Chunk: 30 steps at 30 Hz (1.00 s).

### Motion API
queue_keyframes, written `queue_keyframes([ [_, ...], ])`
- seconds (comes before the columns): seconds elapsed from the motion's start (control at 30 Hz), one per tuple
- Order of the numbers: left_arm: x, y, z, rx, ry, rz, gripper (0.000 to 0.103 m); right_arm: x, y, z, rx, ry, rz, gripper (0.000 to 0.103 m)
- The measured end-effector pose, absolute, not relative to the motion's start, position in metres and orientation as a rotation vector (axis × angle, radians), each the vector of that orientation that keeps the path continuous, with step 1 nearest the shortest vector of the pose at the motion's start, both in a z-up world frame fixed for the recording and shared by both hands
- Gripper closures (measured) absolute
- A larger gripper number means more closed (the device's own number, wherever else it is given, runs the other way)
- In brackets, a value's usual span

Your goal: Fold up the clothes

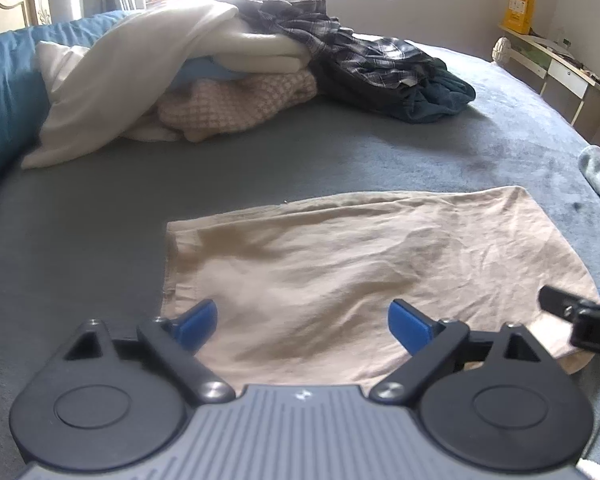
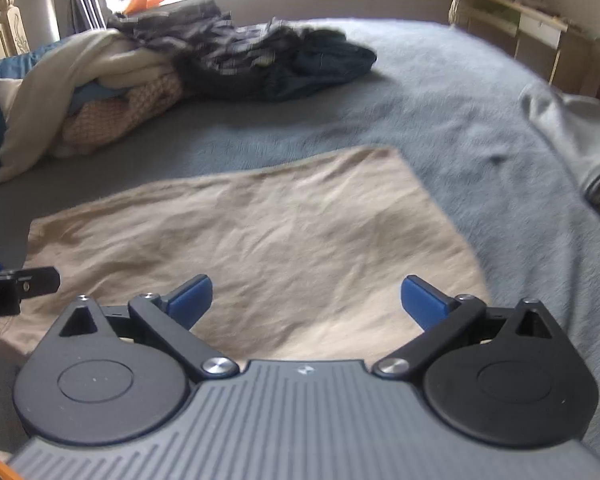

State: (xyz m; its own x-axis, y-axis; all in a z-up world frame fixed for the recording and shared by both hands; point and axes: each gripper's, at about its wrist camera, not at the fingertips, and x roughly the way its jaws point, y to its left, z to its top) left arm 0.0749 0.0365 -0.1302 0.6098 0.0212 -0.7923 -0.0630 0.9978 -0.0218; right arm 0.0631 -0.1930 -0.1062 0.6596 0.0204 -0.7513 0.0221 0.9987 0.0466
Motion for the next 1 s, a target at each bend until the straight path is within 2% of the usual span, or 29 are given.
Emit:
queue_keyframes([
  [0.27, 0.079, 0.039, -0.133, -0.081, 0.929, 0.052, 0.006, 0.06, -0.206, -0.087, 0.064, 0.806, 0.061, 0.001],
  [0.43, 0.083, 0.032, -0.142, -0.071, 0.943, 0.039, 0.006, 0.059, -0.225, -0.088, 0.246, 0.829, 0.188, 0.001],
  [0.67, 0.094, 0.027, -0.156, 0.018, 0.957, 0.104, 0.006, 0.071, -0.204, -0.105, 0.08, 0.952, 0.201, 0.003],
  [0.77, 0.101, 0.027, -0.169, 0.072, 0.983, 0.133, 0.007, 0.077, -0.189, -0.114, 0.037, 0.984, 0.234, 0.009],
  [0.8, 0.102, 0.028, -0.174, 0.089, 0.993, 0.142, 0.008, 0.08, -0.184, -0.118, 0.022, 0.994, 0.245, 0.019],
  [0.9, 0.105, 0.029, -0.187, 0.117, 1.02, 0.166, 0.008, 0.087, -0.172, -0.133, -0.022, 1.034, 0.276, 0.035],
  [1.0, 0.103, 0.031, -0.192, 0.106, 1.017, 0.169, 0.007, 0.083, -0.168, -0.157, -0.098, 1.123, 0.315, 0.041],
])
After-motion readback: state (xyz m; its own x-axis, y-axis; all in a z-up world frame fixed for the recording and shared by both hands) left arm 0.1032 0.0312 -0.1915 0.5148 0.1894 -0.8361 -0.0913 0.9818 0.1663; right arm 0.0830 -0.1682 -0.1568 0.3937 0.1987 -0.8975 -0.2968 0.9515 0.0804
